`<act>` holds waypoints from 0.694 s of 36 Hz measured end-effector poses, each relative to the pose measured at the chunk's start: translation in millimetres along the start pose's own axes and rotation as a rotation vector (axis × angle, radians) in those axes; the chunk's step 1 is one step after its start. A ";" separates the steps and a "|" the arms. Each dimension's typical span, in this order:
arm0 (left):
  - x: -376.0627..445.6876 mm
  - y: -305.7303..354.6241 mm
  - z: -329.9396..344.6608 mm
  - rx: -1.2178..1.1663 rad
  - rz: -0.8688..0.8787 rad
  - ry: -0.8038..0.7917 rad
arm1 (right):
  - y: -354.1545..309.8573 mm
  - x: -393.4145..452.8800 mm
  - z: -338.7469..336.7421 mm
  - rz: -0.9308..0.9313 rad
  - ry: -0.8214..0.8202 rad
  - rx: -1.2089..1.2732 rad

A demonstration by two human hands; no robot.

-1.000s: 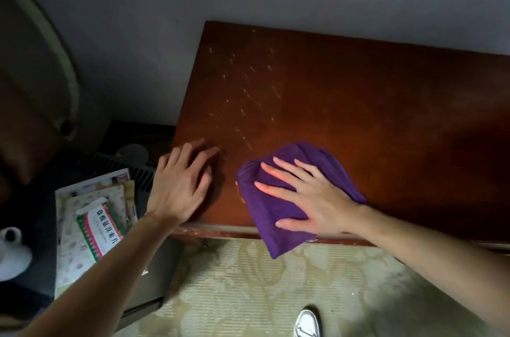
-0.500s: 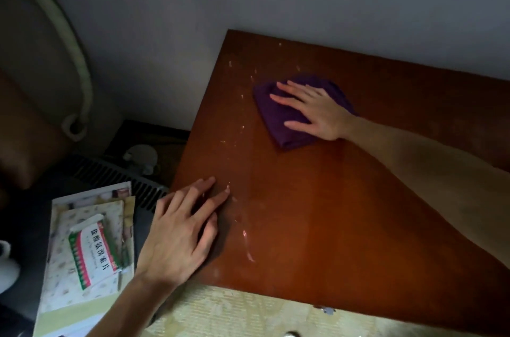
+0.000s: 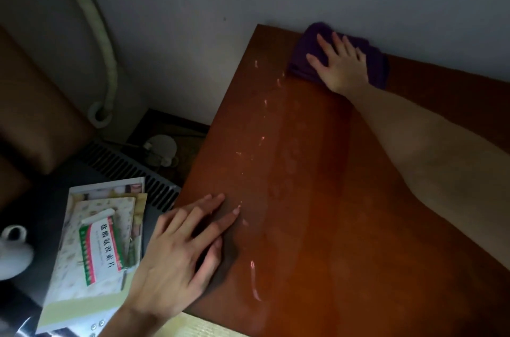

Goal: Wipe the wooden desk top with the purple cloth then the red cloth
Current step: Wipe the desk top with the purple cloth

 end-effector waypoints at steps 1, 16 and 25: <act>0.5 0.0 -1.3 -0.003 -0.011 0.008 | -0.8 -2.8 0.1 0.018 -0.007 -0.002; -2.5 -8.4 -15.2 0.021 -0.093 0.203 | -93.5 -202.9 -13.0 -0.068 -0.023 -0.038; -7.3 -22.6 -31.8 -0.079 -0.170 0.351 | -165.3 -385.7 -34.1 -0.198 0.032 -0.037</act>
Point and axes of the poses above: each hand's wrist, its own x-axis towards the middle knuckle, its own z-axis out of the palm, y = z × x, the point moved 9 cm from there along x, towards the middle knuckle, and after that the axes turned 12 degrees about y, right-handed, at the moved point
